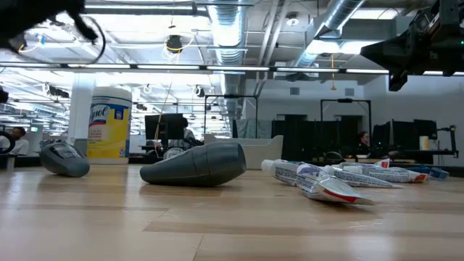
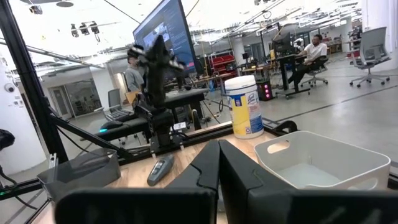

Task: Pick & Place Travel size toiletries
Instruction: Put the black deodorant into the black bin

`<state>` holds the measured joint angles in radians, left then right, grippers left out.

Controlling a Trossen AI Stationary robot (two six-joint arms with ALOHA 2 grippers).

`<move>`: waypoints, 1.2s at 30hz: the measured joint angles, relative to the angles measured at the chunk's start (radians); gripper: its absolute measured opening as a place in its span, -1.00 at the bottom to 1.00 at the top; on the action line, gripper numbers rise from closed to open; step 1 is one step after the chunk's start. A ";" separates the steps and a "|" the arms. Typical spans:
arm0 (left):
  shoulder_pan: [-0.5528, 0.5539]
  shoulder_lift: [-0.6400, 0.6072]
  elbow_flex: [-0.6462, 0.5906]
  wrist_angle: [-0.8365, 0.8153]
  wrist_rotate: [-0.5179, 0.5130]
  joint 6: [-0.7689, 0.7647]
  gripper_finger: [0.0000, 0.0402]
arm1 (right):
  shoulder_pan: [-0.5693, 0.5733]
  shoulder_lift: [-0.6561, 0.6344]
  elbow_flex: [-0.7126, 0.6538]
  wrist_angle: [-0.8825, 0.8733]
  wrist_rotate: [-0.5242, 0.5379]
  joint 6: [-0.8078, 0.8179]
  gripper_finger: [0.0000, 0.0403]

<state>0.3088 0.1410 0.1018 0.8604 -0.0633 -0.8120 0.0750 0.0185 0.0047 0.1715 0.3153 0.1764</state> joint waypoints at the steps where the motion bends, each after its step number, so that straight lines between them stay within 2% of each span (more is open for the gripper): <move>1: 0.000 0.033 0.042 -0.001 0.027 0.004 -0.98 | 0.000 0.000 0.000 0.000 0.000 0.000 -1.00; 4: 0.000 0.160 0.186 -0.038 0.113 0.019 -0.99 | 0.000 0.000 0.000 -0.001 0.000 0.000 -1.00; 7: 0.000 0.299 0.363 -0.213 0.226 0.020 -0.99 | 0.000 0.000 0.000 -0.004 0.000 0.000 -1.00; 9: 0.000 0.396 0.499 -0.443 0.327 0.021 -0.99 | 0.000 0.000 0.000 -0.007 0.000 0.000 -1.00; 12: -0.005 0.552 0.709 -0.908 0.459 0.083 -0.99 | 0.000 0.000 0.000 -0.008 0.000 0.000 -1.00; 16: -0.043 0.773 0.929 -1.450 0.510 0.288 -0.99 | 0.000 0.000 0.000 -0.018 0.000 0.000 -1.00; 19: -0.063 0.898 1.023 -1.697 0.516 0.481 -0.99 | 0.000 0.000 0.000 -0.024 0.000 0.000 -1.00; 23: -0.095 1.004 1.030 -1.815 0.514 0.657 -0.91 | 0.000 0.000 0.000 -0.036 0.000 0.000 -1.00; 26: -0.122 1.056 1.030 -1.875 0.515 0.784 -0.75 | 0.001 0.000 0.000 -0.038 0.000 0.000 -1.00; 29: -0.143 1.097 1.030 -1.890 0.515 0.895 -0.53 | 0.001 0.000 0.000 -0.037 0.000 0.000 -1.00; 36: -0.201 1.163 1.030 -1.892 0.490 1.059 0.14 | 0.001 0.000 0.000 -0.037 0.000 0.000 -1.00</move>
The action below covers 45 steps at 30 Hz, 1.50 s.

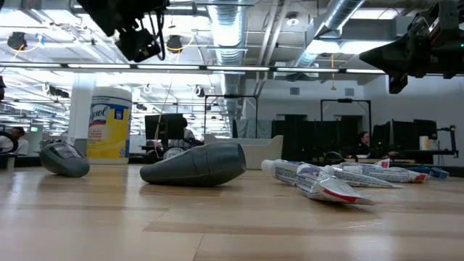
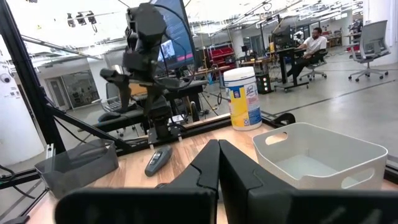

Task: Pick & Place Travel size toiletries
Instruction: Put the black deodorant into the black bin

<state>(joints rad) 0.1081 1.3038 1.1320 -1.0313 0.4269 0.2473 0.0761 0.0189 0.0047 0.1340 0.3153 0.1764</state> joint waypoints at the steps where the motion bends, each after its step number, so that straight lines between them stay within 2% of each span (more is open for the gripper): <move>1: -0.014 0.009 0.000 -0.001 -0.028 0.007 0.23 | 0.000 0.000 0.000 0.000 0.000 0.000 -1.00; 4: -0.049 0.037 0.000 -0.006 -0.120 0.010 0.42 | 0.000 0.000 0.000 0.000 0.000 0.000 -1.00; 8: -0.078 0.051 -0.039 -0.002 -0.192 0.010 0.53 | 0.000 0.000 0.000 -0.003 0.000 0.000 -1.00; 13: -0.093 -0.002 -0.194 0.010 -0.199 0.008 0.52 | 0.000 0.000 0.000 -0.016 0.000 0.000 -1.00; 20: -0.093 -0.110 -0.396 0.194 -0.223 0.003 0.48 | 0.000 0.000 0.000 -0.052 0.000 0.008 -1.00; 24: -0.096 -0.118 -0.400 0.236 -0.300 -0.024 0.49 | -0.001 0.000 0.000 -0.053 0.000 0.007 -1.00; 30: -0.107 -0.118 -0.418 0.273 -0.244 -0.019 0.58 | -0.001 0.000 0.000 -0.053 0.000 0.008 -1.00; 35: -0.127 -0.095 -0.418 0.279 -0.273 -0.073 0.65 | 0.000 0.000 0.000 -0.052 0.000 0.008 -1.00; 45: -0.131 0.095 -0.418 0.286 -0.298 -0.106 0.65 | 0.000 0.000 0.000 -0.052 0.000 0.008 -1.00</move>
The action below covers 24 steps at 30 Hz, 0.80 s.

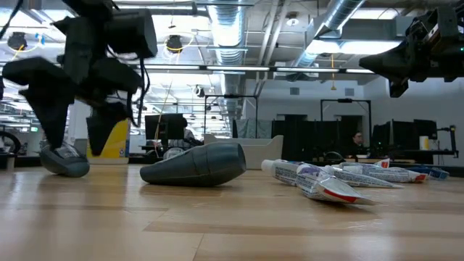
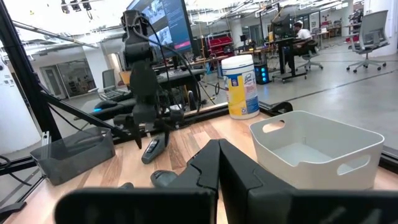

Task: Pick & Place Travel size toiletries
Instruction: Put the black deodorant into the black bin

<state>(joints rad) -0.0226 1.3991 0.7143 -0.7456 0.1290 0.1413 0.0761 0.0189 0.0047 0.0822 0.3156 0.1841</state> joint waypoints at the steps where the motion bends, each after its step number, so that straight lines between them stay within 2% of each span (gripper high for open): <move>1: -0.003 0.020 0.000 0.000 0.001 0.000 0.66 | 0.000 0.000 0.000 0.000 0.000 0.000 -1.00; 6: -0.032 0.108 0.000 0.000 -0.005 0.000 0.67 | 0.000 0.000 0.000 0.000 0.000 0.000 -1.00; 12: -0.073 0.156 0.005 -0.002 -0.099 -0.028 0.61 | 0.000 0.000 0.000 0.000 0.000 0.000 -1.00; 15: -0.083 0.154 0.003 0.005 -0.124 -0.036 0.46 | 0.000 0.000 0.000 0.000 0.000 0.000 -1.00; 21: -0.090 0.155 0.002 0.012 -0.138 -0.060 -0.01 | 0.000 0.000 0.000 0.000 0.000 0.000 -1.00; 24: -0.090 0.154 0.002 0.013 -0.147 -0.091 -0.04 | 0.000 0.000 0.000 0.000 0.000 0.000 -1.00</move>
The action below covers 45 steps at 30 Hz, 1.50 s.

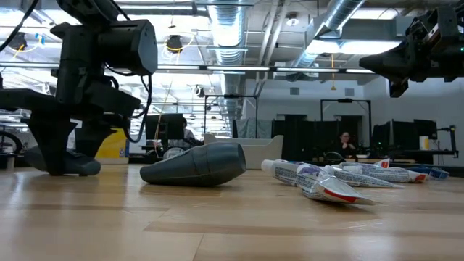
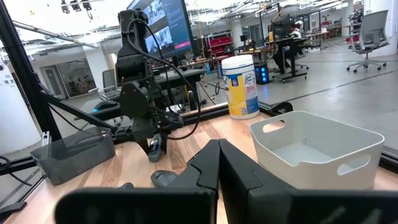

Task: Pick & Place Travel size toiletries
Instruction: Put the black deodorant into the black bin

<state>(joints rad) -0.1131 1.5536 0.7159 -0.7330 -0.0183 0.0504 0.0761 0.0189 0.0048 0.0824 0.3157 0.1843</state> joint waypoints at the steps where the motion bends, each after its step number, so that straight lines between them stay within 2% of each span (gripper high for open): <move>1: 0.000 -0.006 0.000 0.002 -0.001 -0.005 -0.04 | 0.000 0.000 0.000 0.000 0.000 0.000 -1.00; 9: 0.000 -0.119 0.002 0.008 -0.045 -0.145 -0.04 | 0.000 0.000 0.000 0.000 0.000 0.000 -1.00; 18: 0.000 -0.387 0.050 -0.002 -0.039 -0.536 -0.04 | 0.000 0.000 0.000 0.000 0.000 0.000 -1.00; 21: 0.000 -0.500 0.064 0.003 0.003 -0.691 -0.04 | 0.000 0.000 0.000 0.000 0.000 0.000 -1.00; 26: -0.028 -0.664 0.066 0.000 0.138 -0.993 -0.04 | -0.001 0.000 0.000 0.000 0.000 0.000 -1.00; 30: -0.130 -0.730 0.066 0.000 0.239 -1.221 -0.04 | -0.001 0.000 0.000 0.000 0.000 0.000 -1.00; 34: -0.294 -0.740 0.066 0.000 0.284 -1.435 -0.04 | -0.001 0.000 0.000 -0.001 0.000 0.000 -1.00; 37: -0.427 -0.718 0.067 0.000 0.266 -1.592 -0.04 | -0.001 0.000 0.000 -0.005 0.000 0.000 -1.00; 40: -0.551 -0.669 0.067 0.000 0.204 -1.725 -0.04 | -0.001 0.000 0.000 -0.023 0.000 0.000 -1.00; 45: -0.700 -0.537 0.067 0.001 0.180 -1.833 -0.04 | -0.001 0.000 0.000 -0.023 0.000 -0.004 -1.00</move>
<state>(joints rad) -0.8132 1.0162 0.7830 -0.7316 0.1616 -1.7829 0.0753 0.0187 0.0048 0.0597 0.3155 0.1798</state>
